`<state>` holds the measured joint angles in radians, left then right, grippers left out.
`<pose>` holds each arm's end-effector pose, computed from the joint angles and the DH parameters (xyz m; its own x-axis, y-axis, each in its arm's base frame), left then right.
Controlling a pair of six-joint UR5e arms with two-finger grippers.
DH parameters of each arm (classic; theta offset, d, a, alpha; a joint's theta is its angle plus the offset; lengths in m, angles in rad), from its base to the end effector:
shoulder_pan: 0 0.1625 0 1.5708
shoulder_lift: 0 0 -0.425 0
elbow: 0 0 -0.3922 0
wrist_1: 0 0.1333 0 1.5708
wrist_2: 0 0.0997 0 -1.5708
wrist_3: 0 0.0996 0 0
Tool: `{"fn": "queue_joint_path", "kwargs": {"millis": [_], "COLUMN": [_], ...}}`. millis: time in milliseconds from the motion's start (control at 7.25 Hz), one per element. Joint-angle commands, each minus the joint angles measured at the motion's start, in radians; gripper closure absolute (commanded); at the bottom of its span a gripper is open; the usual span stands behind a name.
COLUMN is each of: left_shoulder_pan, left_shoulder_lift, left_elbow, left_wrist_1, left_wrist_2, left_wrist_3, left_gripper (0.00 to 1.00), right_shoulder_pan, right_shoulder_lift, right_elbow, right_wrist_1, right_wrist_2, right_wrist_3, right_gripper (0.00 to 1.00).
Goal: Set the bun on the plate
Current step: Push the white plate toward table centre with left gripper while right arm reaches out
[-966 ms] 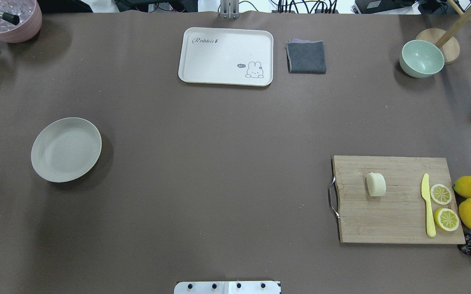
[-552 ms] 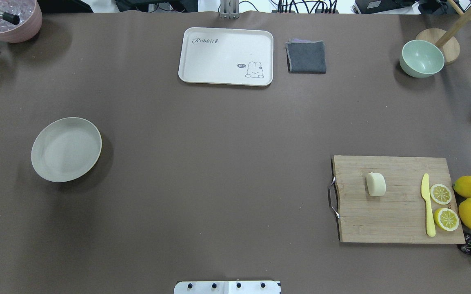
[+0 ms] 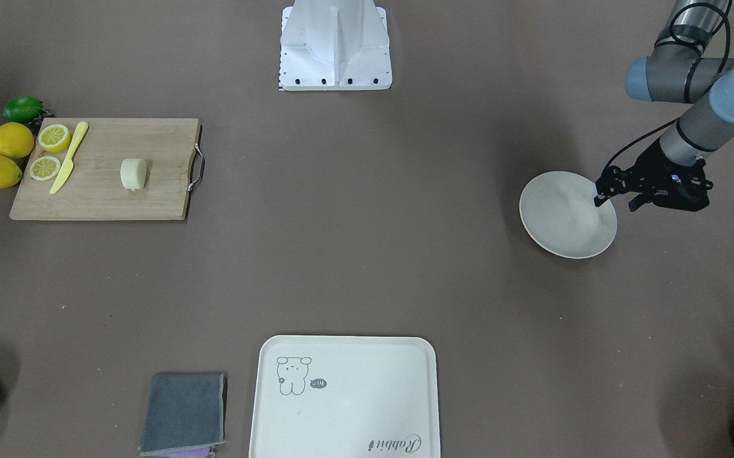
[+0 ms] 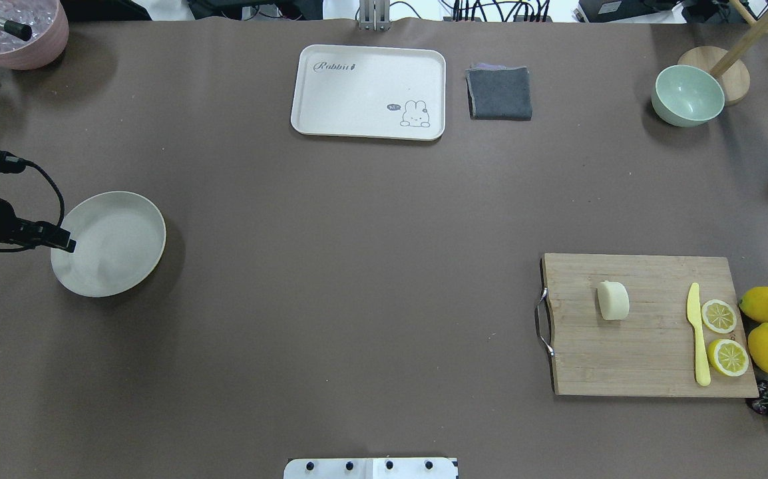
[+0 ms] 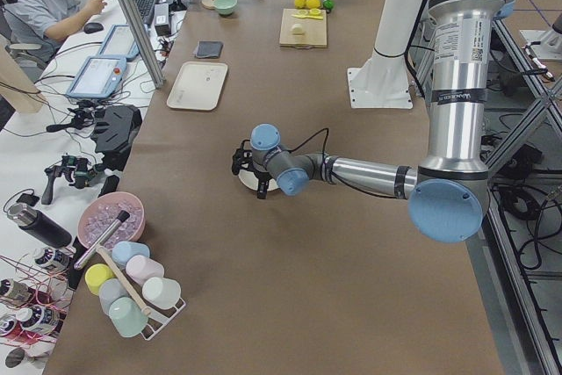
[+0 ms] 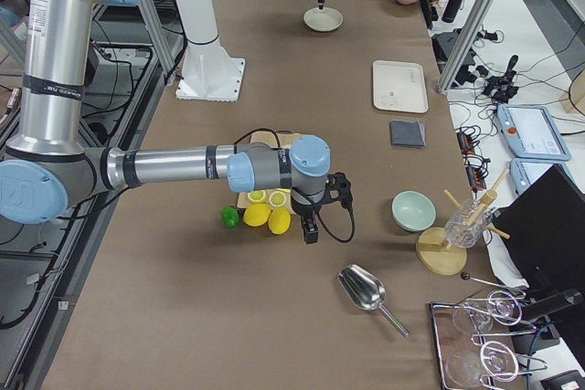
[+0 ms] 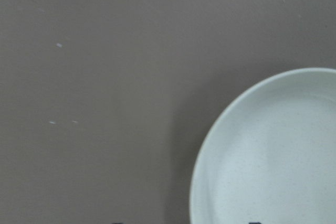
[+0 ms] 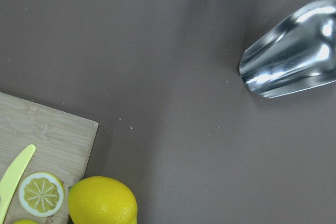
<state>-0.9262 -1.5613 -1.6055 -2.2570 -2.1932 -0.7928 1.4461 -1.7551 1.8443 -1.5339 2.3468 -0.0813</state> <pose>0.2501 -0.4580 0.5738 0.6195 0.1249 -0.7750 -0.0197 0.9894 0.1437 0.0107 -0.4252 0.6033 0.6849 -0.2555 0.6824 0.1796 0.9668 0.1818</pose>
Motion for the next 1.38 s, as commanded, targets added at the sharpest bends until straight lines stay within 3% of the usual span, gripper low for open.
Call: {"fn": "queue_joint_path", "kwargs": {"millis": [0, 138, 414, 552, 828, 1103, 1241], "left_shoulder_pan": [0.015, 0.014, 0.013, 0.012, 0.030, 0.201, 0.255], "left_shoulder_lift": [-0.011, -0.019, -0.031, -0.032, -0.174, -0.303, -0.406], "left_elbow": [0.019, 0.021, 0.006, -0.058, -0.142, -0.145, -0.143], "left_wrist_1": [-0.010, -0.009, -0.006, 0.016, 0.108, 0.132, 0.248], "left_wrist_2": [0.000, -0.002, -0.013, -0.016, -0.020, 0.112, 0.175], "left_wrist_3": [-0.011, -0.013, -0.017, -0.047, -0.295, -0.524, -0.578], "left_gripper": [0.71, 1.00, 1.00, 1.00, 1.00, 1.00, 1.00], "right_shoulder_pan": [-0.001, -0.001, -0.003, -0.004, -0.109, -0.298, -0.381], "right_shoulder_lift": [-0.001, -0.001, 0.002, 0.028, 0.125, 0.216, 0.248], "right_elbow": [-0.001, -0.001, -0.001, 0.004, 0.050, 0.111, 0.130], "right_wrist_1": [0.000, 0.000, 0.000, 0.000, 0.001, 0.001, 0.001], "right_wrist_2": [0.002, 0.002, 0.005, 0.034, 0.042, -0.045, -0.067], "right_wrist_3": [0.000, 0.000, 0.003, 0.012, 0.287, 0.585, 0.695], "right_gripper": [0.00, 0.00, 0.00, 0.01, 0.02, 0.02, 0.02]}}
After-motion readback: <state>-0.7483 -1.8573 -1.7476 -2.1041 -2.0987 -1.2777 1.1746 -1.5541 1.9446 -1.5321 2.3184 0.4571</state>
